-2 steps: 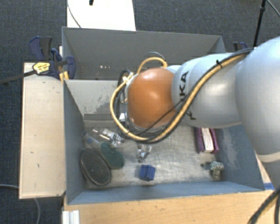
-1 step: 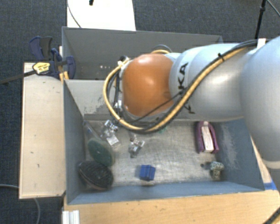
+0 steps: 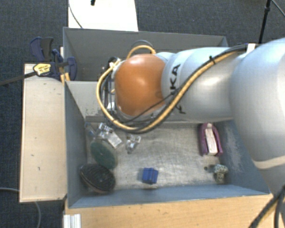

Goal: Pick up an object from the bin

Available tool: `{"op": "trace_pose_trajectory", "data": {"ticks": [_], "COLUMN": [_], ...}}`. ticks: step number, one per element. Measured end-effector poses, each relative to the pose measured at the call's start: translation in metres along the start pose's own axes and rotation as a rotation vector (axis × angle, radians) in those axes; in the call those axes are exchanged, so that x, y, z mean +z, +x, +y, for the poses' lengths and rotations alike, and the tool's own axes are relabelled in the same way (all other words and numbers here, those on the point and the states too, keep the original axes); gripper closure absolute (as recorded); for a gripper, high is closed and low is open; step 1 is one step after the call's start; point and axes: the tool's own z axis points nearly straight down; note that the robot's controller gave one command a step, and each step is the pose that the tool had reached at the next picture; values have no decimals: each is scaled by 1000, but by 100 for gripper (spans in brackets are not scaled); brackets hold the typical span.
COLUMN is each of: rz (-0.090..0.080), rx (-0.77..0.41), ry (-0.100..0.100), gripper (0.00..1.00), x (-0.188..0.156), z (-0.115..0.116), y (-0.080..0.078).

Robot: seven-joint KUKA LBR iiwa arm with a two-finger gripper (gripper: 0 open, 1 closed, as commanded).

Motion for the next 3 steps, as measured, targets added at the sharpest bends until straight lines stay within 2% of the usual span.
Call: {"op": "trace_pose_trajectory", "data": {"ticks": [1, 2, 3], "rz": [12, -6, -6], "rx": [-340, -628, -624], "ry": [-17, -6, -2], "gripper": [0, 0, 100], "x": [-16, 8, 6], "z": [92, 81, 80], "y": [37, 24, 24]}}
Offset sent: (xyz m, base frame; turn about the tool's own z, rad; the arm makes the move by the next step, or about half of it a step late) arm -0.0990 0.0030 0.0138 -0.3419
